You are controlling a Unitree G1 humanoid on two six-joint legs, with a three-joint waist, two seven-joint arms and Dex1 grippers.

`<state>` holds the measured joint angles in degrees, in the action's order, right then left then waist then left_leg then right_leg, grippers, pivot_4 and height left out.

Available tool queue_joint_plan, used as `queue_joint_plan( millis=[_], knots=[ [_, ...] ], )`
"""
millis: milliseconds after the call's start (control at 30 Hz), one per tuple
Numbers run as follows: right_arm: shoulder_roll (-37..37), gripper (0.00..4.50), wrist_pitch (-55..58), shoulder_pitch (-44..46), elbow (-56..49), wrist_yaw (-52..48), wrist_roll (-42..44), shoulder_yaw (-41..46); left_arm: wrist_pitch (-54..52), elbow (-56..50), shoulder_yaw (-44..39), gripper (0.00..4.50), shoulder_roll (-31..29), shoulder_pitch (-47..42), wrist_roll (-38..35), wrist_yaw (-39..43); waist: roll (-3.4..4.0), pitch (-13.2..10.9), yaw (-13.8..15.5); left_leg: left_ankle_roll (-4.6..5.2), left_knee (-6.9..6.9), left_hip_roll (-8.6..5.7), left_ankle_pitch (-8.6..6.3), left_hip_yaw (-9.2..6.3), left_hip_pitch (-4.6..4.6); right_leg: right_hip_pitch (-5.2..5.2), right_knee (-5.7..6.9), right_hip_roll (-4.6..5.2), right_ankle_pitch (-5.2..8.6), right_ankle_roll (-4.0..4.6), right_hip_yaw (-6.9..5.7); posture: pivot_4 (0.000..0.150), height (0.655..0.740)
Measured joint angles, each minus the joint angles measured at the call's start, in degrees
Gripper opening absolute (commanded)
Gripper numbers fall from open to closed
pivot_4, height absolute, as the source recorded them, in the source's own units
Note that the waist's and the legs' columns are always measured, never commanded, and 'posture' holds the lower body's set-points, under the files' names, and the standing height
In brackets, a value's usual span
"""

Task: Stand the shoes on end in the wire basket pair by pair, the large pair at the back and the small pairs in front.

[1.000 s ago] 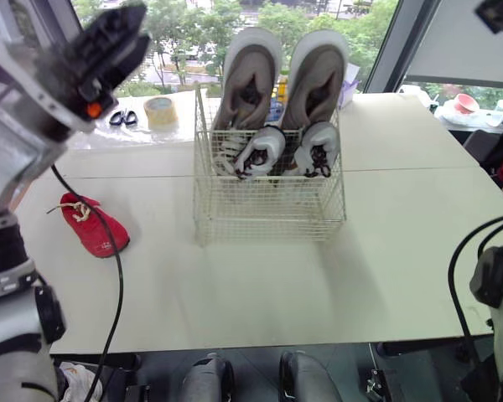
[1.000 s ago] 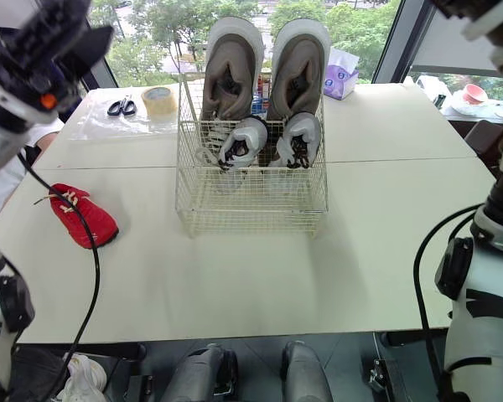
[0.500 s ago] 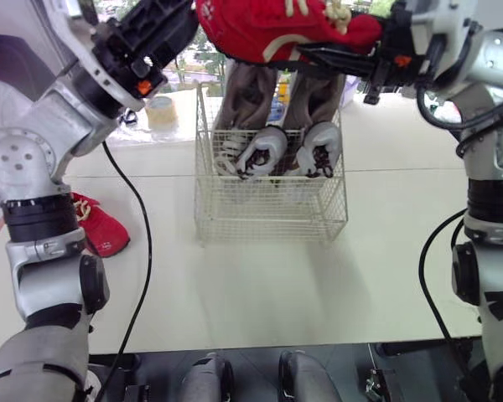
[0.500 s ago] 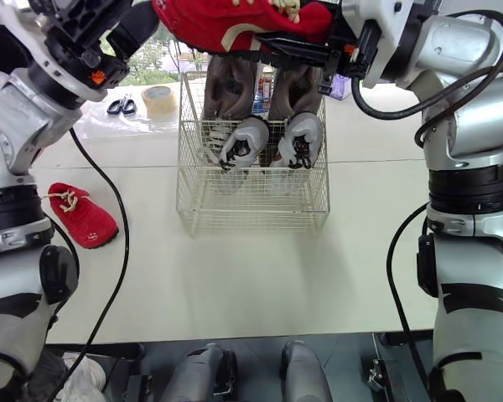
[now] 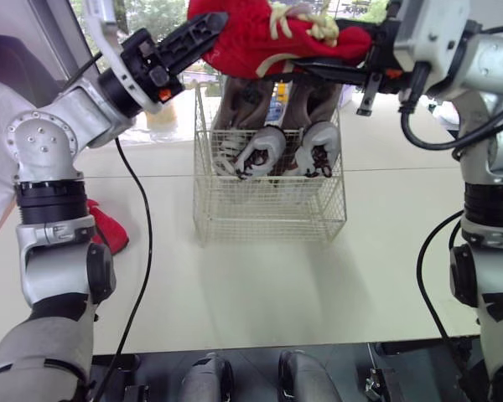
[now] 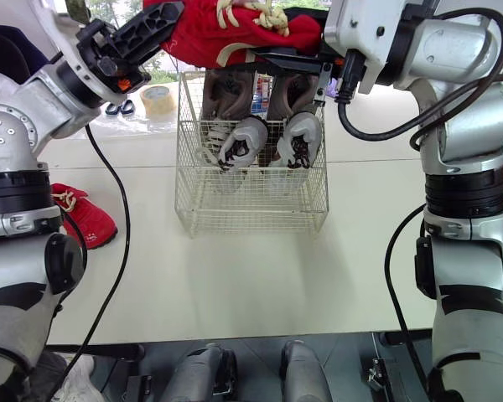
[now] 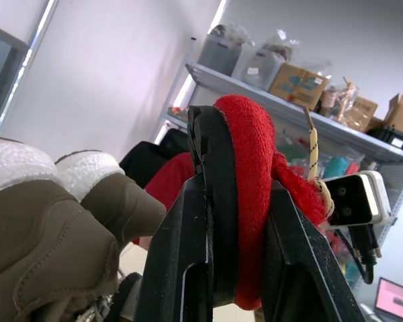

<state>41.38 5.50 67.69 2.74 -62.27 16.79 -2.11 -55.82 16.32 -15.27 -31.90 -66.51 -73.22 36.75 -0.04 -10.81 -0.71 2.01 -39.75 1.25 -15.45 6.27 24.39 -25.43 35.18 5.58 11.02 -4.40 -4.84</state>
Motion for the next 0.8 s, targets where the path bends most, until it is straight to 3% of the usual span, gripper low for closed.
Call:
queue_joint_plan(
  millis=[200,333,500,633,800],
  knots=[
    [0.3,4.48,4.9,-3.9,-1.6,2.7,2.5,3.6,-0.8,-4.7,-6.8,0.23,5.9,3.5,-6.0,-11.1,-0.04,0.0,0.1,0.00,-0.01,-0.01,0.00,-0.07,0.00,0.04,-0.01,0.10,-0.01,0.01,0.01,0.150,0.7400],
    [-2.3,4.48,14.2,-8.8,-0.9,10.9,8.6,12.2,4.6,-10.5,-14.7,0.23,8.4,5.4,-12.0,-19.6,-0.24,-0.2,0.0,-0.05,-0.01,0.01,0.02,-0.08,0.00,0.02,0.04,0.11,-0.03,0.02,-0.02,0.150,0.7400],
    [-22.4,4.48,28.6,-11.2,-6.7,33.0,32.0,24.4,16.0,-19.0,-17.5,0.23,17.3,6.9,-13.2,-26.7,-0.26,-0.1,0.1,-0.19,0.07,0.07,0.11,-0.13,-0.10,0.09,0.07,0.03,-0.09,0.13,-0.11,0.150,0.7400],
    [-35.7,4.48,32.2,-12.1,-9.6,46.6,44.5,24.3,21.7,-19.8,-15.2,0.23,23.2,8.5,-9.8,-29.0,-0.25,-0.1,0.4,-0.16,0.07,0.03,0.11,-0.15,0.02,0.05,0.02,-0.01,-0.11,0.16,-0.14,0.150,0.7400],
    [-43.2,4.48,30.6,-10.1,-12.9,55.3,49.3,21.8,24.2,-21.9,-11.0,0.23,25.9,11.1,-6.8,-28.4,-0.26,-0.1,0.3,0.05,0.07,-0.01,-0.01,-0.11,0.10,0.07,-0.04,-0.01,-0.11,0.13,-0.14,0.150,0.7400]
  ],
)
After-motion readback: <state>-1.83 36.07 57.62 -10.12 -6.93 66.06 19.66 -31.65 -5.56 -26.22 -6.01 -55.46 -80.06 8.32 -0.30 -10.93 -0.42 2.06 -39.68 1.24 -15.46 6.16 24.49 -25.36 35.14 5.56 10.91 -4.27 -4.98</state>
